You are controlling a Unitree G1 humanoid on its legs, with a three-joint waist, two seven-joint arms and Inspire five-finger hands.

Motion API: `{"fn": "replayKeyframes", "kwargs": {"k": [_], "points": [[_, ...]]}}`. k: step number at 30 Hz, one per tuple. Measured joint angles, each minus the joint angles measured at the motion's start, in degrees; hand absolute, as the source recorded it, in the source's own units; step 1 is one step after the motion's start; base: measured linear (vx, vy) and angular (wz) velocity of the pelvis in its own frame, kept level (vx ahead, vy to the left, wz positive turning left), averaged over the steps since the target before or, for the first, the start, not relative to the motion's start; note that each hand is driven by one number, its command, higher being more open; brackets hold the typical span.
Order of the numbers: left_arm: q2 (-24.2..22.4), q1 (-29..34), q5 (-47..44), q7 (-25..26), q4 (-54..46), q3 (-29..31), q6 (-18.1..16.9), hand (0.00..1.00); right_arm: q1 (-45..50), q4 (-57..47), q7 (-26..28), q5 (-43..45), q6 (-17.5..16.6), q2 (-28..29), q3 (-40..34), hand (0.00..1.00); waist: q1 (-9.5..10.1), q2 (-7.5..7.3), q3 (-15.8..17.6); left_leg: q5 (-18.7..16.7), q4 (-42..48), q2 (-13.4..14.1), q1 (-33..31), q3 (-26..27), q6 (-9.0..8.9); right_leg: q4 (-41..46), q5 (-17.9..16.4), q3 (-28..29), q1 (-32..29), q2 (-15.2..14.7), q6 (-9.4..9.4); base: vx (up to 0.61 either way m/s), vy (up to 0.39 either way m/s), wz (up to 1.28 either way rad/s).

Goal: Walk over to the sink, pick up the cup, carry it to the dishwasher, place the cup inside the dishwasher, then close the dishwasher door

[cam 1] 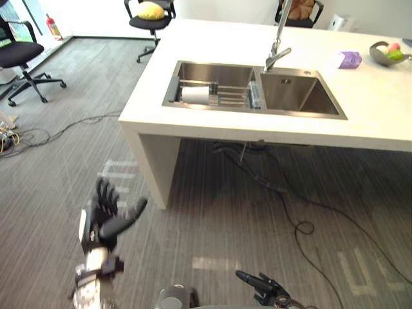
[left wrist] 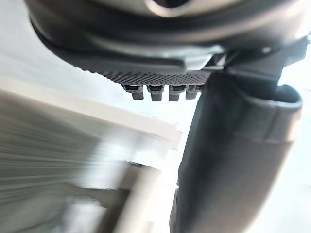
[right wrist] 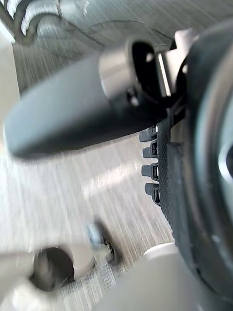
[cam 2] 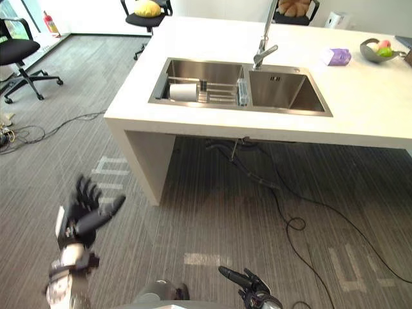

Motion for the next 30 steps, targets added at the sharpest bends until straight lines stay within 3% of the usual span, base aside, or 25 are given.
{"fn": "replayKeyframes", "kwargs": {"k": [1,2,3,4,5,6,7,9,10,12,13,14,17,18,20,21,22,23,24,25,26,27,28,29,30], "points": [[-0.7,-1.7,3.2,5.1,-3.2,-1.8,-1.0,1.00,0.2,-1.7,-0.5,0.1,-0.1,-0.1,1.0,1.00,-0.88,0.13,0.0,0.0,-1.7,0.0,3.3,0.8,-0.64,13.5,-2.1,-0.3,-6.3,-1.5,-3.29,0.22,0.082,-0.32],[-1.0,-2.9,6.2,8.9,-4.2,-2.5,-0.4,1.00,0.1,-2.6,-0.6,0.1,-0.2,-0.3,1.2,1.00,-1.24,0.31,-0.1,0.0,-2.5,0.2,4.9,1.2,-0.63,18.5,-3.7,-0.7,-9.2,-1.7,-5.48,0.20,0.064,-0.27],[-0.8,-5.7,11.0,16.1,-2.6,-3.9,-0.4,1.00,-0.8,-3.3,-0.6,0.0,-1.1,-0.3,2.1,1.00,-3.07,0.54,-0.3,0.2,-4.2,0.8,7.7,1.6,-1.12,23.6,-6.3,-2.2,-13.8,-1.4,-8.90,0.22,0.041,-0.16],[0.0,-8.7,15.0,22.4,-0.2,-5.1,0.6,1.00,-1.7,-3.4,-0.5,0.1,-2.6,-0.1,2.9,1.00,-4.72,0.41,-0.2,0.5,-5.8,1.1,10.1,1.6,-1.66,22.7,-8.6,-4.1,-17.4,-1.0,-9.15,0.23,0.021,-0.09],[0.3,-10.0,16.3,24.7,1.1,-5.1,1.5,1.00,-2.2,-3.3,-0.4,0.1,-3.3,0.2,2.9,1.00,-5.56,0.34,-0.2,0.7,-6.1,1.4,11.0,1.6,-1.85,20.7,-9.6,-5.0,-19.0,-0.5,-9.04,0.27,-0.036,-0.05],[0.6,-11.9,17.8,28.2,2.7,-5.1,3.2,1.00,-2.8,-3.2,-0.4,0.1,-4.3,0.7,2.8,1.00,-6.78,0.38,-0.1,0.8,-5.9,2.2,11.8,1.6,-2.16,15.3,-11.1,-6.5,-20.5,0.6,-9.14,0.34,-0.159,-0.07],[0.2,-13.4,18.9,32.5,3.1,-5.1,5.1,1.00,-2.9,-2.8,-0.4,0.1,-6.1,1.5,2.8,1.00,-7.58,0.49,0.0,1.0,-5.2,3.5,12.8,1.4,-2.46,3.5,-12.5,-9.3,-20.8,2.2,-9.25,0.35,-0.202,-0.08],[0.3,-14.3,20.1,34.9,3.0,-5.1,5.7,1.00,-2.9,-2.2,-0.4,0.0,-7.0,1.7,2.8,1.00,-7.71,0.65,0.1,0.7,-5.0,4.5,14.2,1.1,-3.14,-9.5,-12.5,-11.2,-20.1,3.8,-9.07,0.30,-0.224,0.03],[0.7,-14.9,21.4,35.8,1.8,-4.9,7.1,1.00,-2.9,-1.6,-0.5,0.0,-6.8,1.7,2.9,1.00,-7.81,0.30,0.5,-0.4,-5.0,4.8,15.7,-0.3,-5.62,-25.5,-8.5,-11.3,-17.3,5.8,-8.07,0.41,-0.288,0.20],[1.3,-15.0,23.0,36.2,0.4,-4.9,7.7,1.00,-2.9,-1.1,-0.5,0.0,-7.0,1.5,3.2,1.00,-7.71,-1.00,1.7,-2.5,-4.8,4.0,18.3,-3.0,-8.86,-33.4,-0.4,-10.3,-14.5,6.0,-9.00,0.43,-0.282,0.14],[0.5,-13.9,25.4,36.9,-0.4,-5.0,9.7,1.00,-3.7,-0.6,-0.6,-0.1,-5.9,-0.2,3.2,1.00,-7.35,2.19,2.1,-2.6,-4.9,6.6,18.8,-6.0,-8.93,-32.1,-2.6,-10.6,-14.0,8.9,-9.55,0.39,-0.250,-0.17],[0.0,-13.7,27.6,36.9,-1.4,-5.2,9.9,1.00,-4.0,-0.2,-0.5,-0.1,-4.8,-1.0,2.5,1.00,-6.89,3.50,2.1,-2.8,-5.4,8.2,19.5,-6.3,-8.98,-32.2,-3.9,-10.8,-13.9,10.8,-10.08,0.29,-0.186,-0.25],[-0.1,-13.9,29.3,36.6,-3.0,-6.2,10.6,1.00,-3.9,-0.1,-0.5,-0.1,-3.1,-1.0,1.0,1.00,-6.82,3.57,2.2,-2.5,-4.9,10.1,20.3,-6.3,-9.22,-30.0,-7.0,-11.1,-14.0,12.4,-10.65,0.21,-0.169,-0.10],[-0.1,-13.5,29.2,36.4,-3.4,-6.5,11.1,1.00,-3.7,0.3,-0.5,-0.1,-2.6,-1.3,0.7,1.00,-6.84,3.57,2.1,-2.4,-2.7,10.7,20.3,-6.3,-9.30,-28.9,-9.1,-11.0,-13.9,12.9,-10.32,0.19,-0.179,-0.21],[-0.2,-12.5,30.0,37.1,-4.7,-6.6,12.4,1.00,-3.4,0.8,-0.5,-1.3,-2.1,-2.0,0.6,1.00,-6.83,3.78,1.9,-2.0,7.7,12.3,15.9,-7.7,-8.74,-30.1,-9.9,-10.7,-12.9,13.9,-10.70,0.19,-0.160,-0.22],[-0.6,-12.1,31.5,38.0,-6.7,-6.8,13.3,1.00,-3.1,0.9,-0.5,-2.3,-1.8,-2.2,-0.1,1.00,-6.69,4.58,2.3,0.1,19.0,14.8,10.6,-9.3,-7.90,-32.9,-9.9,-11.2,-10.7,15.1,-10.70,0.24,-0.086,-0.09],[-1.5,-11.1,33.5,39.2,-10.1,-7.0,14.2,1.00,-2.3,0.7,-0.5,-2.7,-0.8,-3.1,-0.2,1.00,-6.57,6.02,3.0,5.7,30.1,18.5,5.5,-10.4,-6.86,-36.5,-9.8,-11.6,-7.2,17.2,-10.90,0.17,-0.031,-0.07],[-1.7,-10.3,34.6,39.7,-11.6,-7.1,14.2,1.00,-1.6,0.7,-0.5,-2.5,-0.2,-3.3,-0.3,1.00,-6.47,6.35,3.1,9.0,35.0,20.1,3.4,-10.9,-6.94,-38.3,-9.6,-11.5,-5.3,18.1,-11.29,0.28,0.002,-0.01],[-1.6,-9.5,37.2,40.9,-13.5,-7.1,14.1,1.00,-1.0,0.9,-0.7,-2.4,0.0,-3.9,-0.8,1.00,-6.35,6.82,2.9,8.4,42.2,22.0,-0.9,-11.5,-7.34,-40.8,-9.0,-12.0,-2.3,18.8,-12.12,0.30,0.003,0.08],[-0.6,-9.7,39.5,41.6,-13.8,-7.1,14.0,1.00,-0.4,1.8,-1.1,-2.6,0.0,-4.7,-0.9,1.00,-6.29,6.62,2.8,3.3,43.1,22.2,-3.8,-10.4,-6.92,-42.6,-9.1,-12.2,0.4,18.7,-12.09,0.36,0.004,0.11],[0.3,-9.7,40.3,41.8,-13.8,-7.0,14.1,1.00,-0.2,2.3,-1.3,-2.8,0.0,-5.0,-1.0,1.00,-6.23,6.46,2.7,1.0,41.6,21.8,-4.8,-9.0,-6.71,-43.7,-9.0,-12.1,1.6,18.4,-12.09,0.30,0.019,0.02],[1.9,-9.7,42.6,42.3,-13.8,-6.7,14.2,1.00,0.4,3.7,-1.5,-2.8,0.0,-5.3,-1.2,1.00,-5.83,5.81,2.4,-2.1,34.1,20.2,-5.5,-5.8,-6.51,-45.2,-8.7,-11.9,3.4,17.2,-11.49,0.29,0.052,-0.06],[2.8,-10.1,45.4,43.3,-13.9,-6.5,14.2,1.00,1.3,4.6,-1.7,-2.8,0.0,-5.7,-1.3,1.00,-5.63,5.57,1.6,-2.6,21.7,17.5,-5.5,-2.9,-6.45,-46.6,-8.6,-11.8,4.2,15.7,-10.29,0.29,0.077,-0.04],[3.0,-10.6,47.0,43.9,-14.1,-6.4,14.3,1.00,1.4,5.3,-1.8,-2.8,0.0,-5.9,-1.3,1.00,-5.59,5.77,1.2,-2.1,14.9,16.1,-5.5,-1.9,-6.36,-47.2,-8.4,-12.0,4.4,15.0,-9.53,0.29,0.120,0.07],[3.3,-12.1,49.9,44.9,-14.4,-6.3,14.4,1.00,1.5,6.3,-1.8,-2.8,0.0,-6.6,-1.6,1.00,-5.70,6.61,0.7,4.3,3.0,13.8,-5.5,-1.7,-6.16,-47.7,-8.1,-12.2,4.6,14.1,-7.54,0.40,0.176,0.02]]}}
